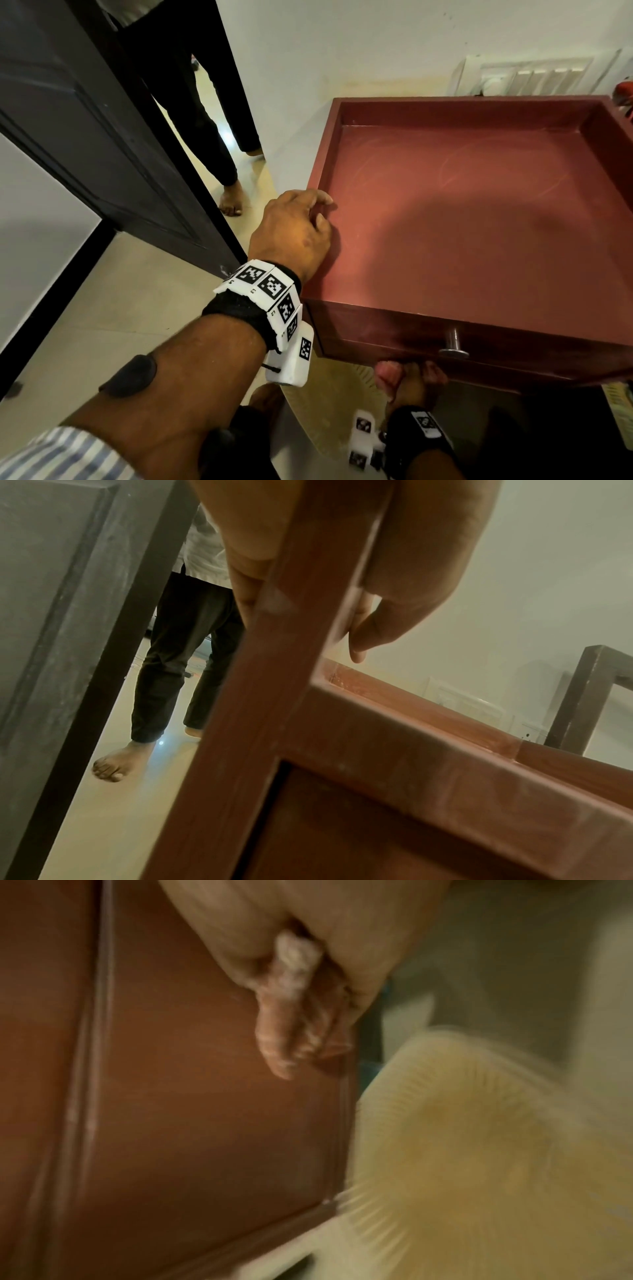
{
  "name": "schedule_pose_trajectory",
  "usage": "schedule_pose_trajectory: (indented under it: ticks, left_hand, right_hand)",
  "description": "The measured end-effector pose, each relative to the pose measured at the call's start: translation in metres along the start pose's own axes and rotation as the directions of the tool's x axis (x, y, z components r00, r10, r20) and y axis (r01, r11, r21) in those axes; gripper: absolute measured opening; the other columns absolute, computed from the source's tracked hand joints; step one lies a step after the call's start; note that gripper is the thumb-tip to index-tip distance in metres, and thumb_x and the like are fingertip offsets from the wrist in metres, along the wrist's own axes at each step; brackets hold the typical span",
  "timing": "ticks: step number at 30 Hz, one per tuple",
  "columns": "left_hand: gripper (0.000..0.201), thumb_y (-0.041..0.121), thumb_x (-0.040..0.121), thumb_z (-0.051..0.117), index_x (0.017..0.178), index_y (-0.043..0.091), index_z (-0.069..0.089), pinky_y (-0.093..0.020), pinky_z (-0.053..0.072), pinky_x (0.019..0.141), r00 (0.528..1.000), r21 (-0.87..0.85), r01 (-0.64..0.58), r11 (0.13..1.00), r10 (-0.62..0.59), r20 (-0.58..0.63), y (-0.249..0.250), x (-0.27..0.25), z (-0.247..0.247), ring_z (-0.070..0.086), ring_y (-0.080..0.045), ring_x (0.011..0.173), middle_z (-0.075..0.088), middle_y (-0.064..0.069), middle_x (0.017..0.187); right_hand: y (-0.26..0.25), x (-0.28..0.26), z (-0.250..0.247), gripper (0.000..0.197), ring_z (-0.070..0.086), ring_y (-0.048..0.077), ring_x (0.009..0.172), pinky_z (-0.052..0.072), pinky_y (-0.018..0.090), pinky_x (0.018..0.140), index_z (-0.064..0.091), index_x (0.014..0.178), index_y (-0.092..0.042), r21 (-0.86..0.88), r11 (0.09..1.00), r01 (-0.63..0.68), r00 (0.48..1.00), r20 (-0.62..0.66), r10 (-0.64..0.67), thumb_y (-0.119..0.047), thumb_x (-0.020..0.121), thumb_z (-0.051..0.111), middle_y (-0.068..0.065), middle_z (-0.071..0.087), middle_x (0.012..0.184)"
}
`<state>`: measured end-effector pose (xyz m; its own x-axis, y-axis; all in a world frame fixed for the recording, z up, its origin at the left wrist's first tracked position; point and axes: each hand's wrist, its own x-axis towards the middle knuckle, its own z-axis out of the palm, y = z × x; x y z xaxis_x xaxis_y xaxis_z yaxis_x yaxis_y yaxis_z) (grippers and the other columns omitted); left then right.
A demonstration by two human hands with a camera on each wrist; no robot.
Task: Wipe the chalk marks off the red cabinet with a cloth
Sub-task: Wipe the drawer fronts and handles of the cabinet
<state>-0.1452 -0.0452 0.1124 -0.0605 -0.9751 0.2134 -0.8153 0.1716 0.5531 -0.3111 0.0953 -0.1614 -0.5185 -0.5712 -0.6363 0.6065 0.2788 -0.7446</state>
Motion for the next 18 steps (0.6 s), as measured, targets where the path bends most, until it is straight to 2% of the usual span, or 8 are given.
schedule_pose_trajectory:
  ticks: [3,4,5,7,10,13,15,18]
  left_hand:
    - [0.028,0.026,0.098,0.055,0.118,0.041,0.067,-0.030,0.049,0.100,1.000,-0.009,-0.002,1.000,0.002,0.003,0.000,0.000,0.001,0.056,-0.012,0.128,0.063,0.012,0.132]
    - [0.028,0.026,0.097,0.055,0.118,0.041,0.067,-0.031,0.050,0.101,1.000,-0.010,-0.006,1.000,0.006,0.002,0.000,0.000,0.001,0.056,-0.013,0.128,0.063,0.012,0.131]
    - [0.029,0.026,0.097,0.055,0.118,0.041,0.067,-0.032,0.050,0.102,1.000,-0.010,-0.007,1.000,0.007,0.003,0.000,0.000,0.001,0.056,-0.013,0.128,0.063,0.012,0.131]
    - [0.029,0.026,0.097,0.055,0.119,0.041,0.067,-0.032,0.051,0.102,1.000,-0.008,-0.005,1.000,0.005,0.003,0.000,0.000,0.000,0.055,-0.012,0.128,0.063,0.012,0.132]
    - [0.029,0.025,0.097,0.055,0.118,0.040,0.068,-0.030,0.049,0.101,1.000,-0.008,-0.007,1.000,0.007,-0.007,0.001,0.000,0.001,0.056,-0.013,0.128,0.063,0.012,0.131]
    - [0.029,0.025,0.098,0.055,0.119,0.040,0.068,-0.030,0.049,0.103,1.000,-0.012,-0.001,1.000,0.001,-0.012,0.001,-0.001,0.001,0.056,-0.013,0.127,0.063,0.012,0.132]
    - [0.029,0.025,0.098,0.055,0.119,0.040,0.068,-0.028,0.047,0.102,1.000,-0.004,0.000,1.000,0.000,-0.018,0.001,-0.001,0.001,0.056,-0.012,0.127,0.064,0.011,0.132]
    - [0.029,0.023,0.098,0.057,0.119,0.036,0.071,-0.023,0.043,0.099,0.999,-0.013,0.003,1.000,-0.004,-0.032,0.003,-0.001,0.001,0.058,-0.011,0.124,0.065,0.010,0.130]
  right_hand:
    - [-0.005,0.006,-0.011,0.017,0.065,0.031,0.068,0.049,0.036,0.071,0.063,0.077,-0.013,-0.416,0.879,0.233,0.961,-0.038,-0.273,-0.023,0.086,0.052,0.012,0.068,0.069]
    - [-0.006,0.013,-0.015,0.022,0.065,0.032,0.082,0.045,0.033,0.076,0.066,0.090,-0.012,-0.505,0.855,0.121,0.977,-0.094,-0.193,-0.030,0.087,0.055,0.011,0.068,0.086]
    - [-0.009,0.013,-0.018,0.026,0.063,0.030,0.089,0.042,0.029,0.077,0.065,0.100,-0.014,-0.435,0.900,0.002,0.988,-0.139,-0.069,-0.035,0.087,0.058,0.007,0.066,0.095]
    - [0.000,0.016,-0.033,0.017,0.062,0.026,0.077,0.049,0.032,0.074,0.062,0.093,-0.018,-0.341,0.938,-0.062,0.992,-0.124,0.021,-0.032,0.085,0.067,0.004,0.064,0.087]
    - [0.010,0.018,-0.047,0.041,0.043,0.018,0.038,0.044,0.030,0.045,0.044,0.061,-0.007,-0.062,0.997,-0.053,0.949,0.308,0.070,-0.017,0.075,0.081,0.008,0.043,0.048]
    - [0.009,0.014,-0.039,0.038,0.017,0.015,0.036,0.021,0.029,0.045,0.046,0.052,-0.010,0.191,0.951,-0.242,0.855,0.506,0.116,-0.017,0.083,0.066,0.003,0.019,0.043]
    - [0.011,0.019,-0.043,0.031,0.024,0.016,0.033,0.026,0.029,0.045,0.048,0.056,-0.014,0.256,0.900,-0.353,0.806,0.571,0.154,-0.014,0.086,0.055,0.002,0.026,0.042]
    - [0.010,0.011,-0.046,0.021,0.032,0.015,0.031,0.035,0.028,0.045,0.050,0.067,-0.009,0.332,0.866,-0.375,0.841,0.514,0.168,-0.015,0.085,0.059,0.004,0.035,0.041]
